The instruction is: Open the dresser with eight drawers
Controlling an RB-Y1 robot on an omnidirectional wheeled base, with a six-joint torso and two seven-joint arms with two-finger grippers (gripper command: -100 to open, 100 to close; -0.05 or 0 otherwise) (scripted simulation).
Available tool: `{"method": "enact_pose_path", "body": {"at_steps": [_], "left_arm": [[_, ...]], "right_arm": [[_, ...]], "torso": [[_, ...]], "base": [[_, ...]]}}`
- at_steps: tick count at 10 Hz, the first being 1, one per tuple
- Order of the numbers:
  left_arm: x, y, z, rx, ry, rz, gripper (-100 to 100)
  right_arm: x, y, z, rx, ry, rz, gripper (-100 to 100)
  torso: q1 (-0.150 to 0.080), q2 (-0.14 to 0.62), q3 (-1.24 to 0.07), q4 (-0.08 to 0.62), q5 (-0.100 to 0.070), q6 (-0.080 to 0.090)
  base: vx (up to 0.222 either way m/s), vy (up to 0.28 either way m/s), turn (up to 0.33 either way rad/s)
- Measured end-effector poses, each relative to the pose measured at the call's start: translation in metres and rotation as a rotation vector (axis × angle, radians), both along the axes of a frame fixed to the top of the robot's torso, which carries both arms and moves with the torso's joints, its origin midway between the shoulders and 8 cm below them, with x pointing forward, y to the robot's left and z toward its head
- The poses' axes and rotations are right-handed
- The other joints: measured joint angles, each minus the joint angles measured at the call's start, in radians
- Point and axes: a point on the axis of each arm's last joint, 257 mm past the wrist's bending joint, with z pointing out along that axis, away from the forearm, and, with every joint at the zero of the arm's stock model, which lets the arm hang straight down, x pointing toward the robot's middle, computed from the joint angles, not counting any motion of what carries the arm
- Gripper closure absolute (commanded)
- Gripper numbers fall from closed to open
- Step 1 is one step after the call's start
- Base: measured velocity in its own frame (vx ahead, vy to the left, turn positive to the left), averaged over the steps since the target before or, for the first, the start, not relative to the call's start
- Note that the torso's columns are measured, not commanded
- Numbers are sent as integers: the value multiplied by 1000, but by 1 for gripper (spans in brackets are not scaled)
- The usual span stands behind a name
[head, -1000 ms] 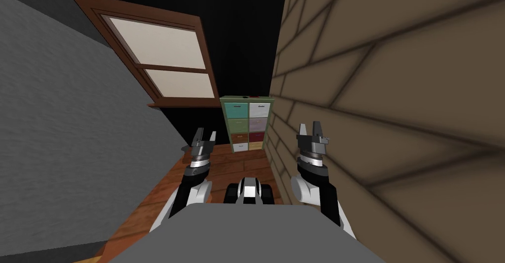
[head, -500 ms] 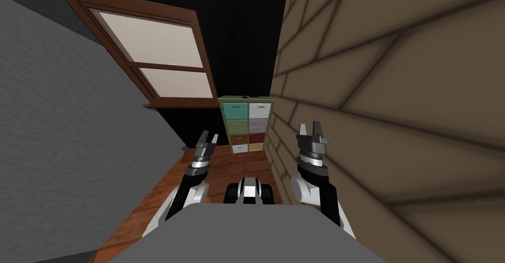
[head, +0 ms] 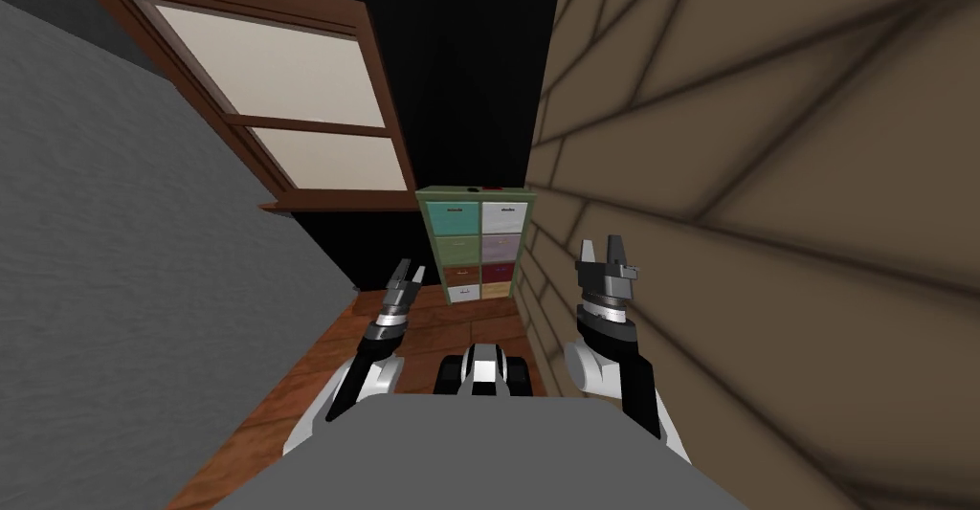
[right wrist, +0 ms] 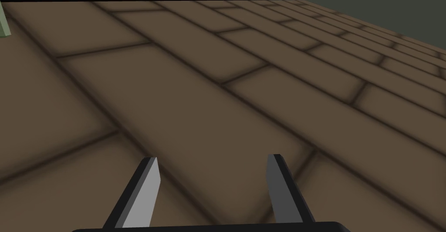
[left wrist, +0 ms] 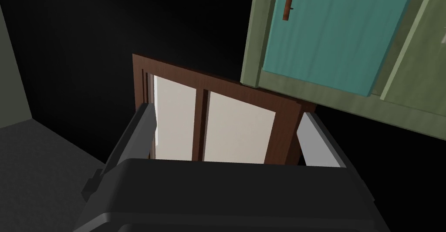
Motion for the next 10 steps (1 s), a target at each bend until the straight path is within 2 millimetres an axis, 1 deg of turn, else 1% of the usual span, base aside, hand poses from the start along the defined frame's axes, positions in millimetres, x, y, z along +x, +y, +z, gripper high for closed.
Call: {"method": "enact_pose_path", "body": {"at_steps": [2, 3, 6, 10], "left_arm": [[8, 4, -15, 2, 28, 5, -100], [9, 6, -24, 2, 42, 8, -100], [15, 12, -43, 1, 76, 18, -100], [19, 21, -68, -9, 117, 33, -100]], "right_arm": [[0, 0, 0, 0, 0, 0, 0], [0, 0, 0, 0, 0, 0, 0], [0, 0, 0, 0, 0, 0, 0], [0, 0, 0, 0, 0, 0, 0]], "torso": [[1, 1, 1, 0, 0, 0], [0, 1, 1, 0, 0, 0], [0, 0, 0, 0, 0, 0], [0, 2, 1, 0, 0, 0]], "base": [[103, -7, 2], [121, -11, 6], [115, -11, 4], [89, -12, 4]]}}
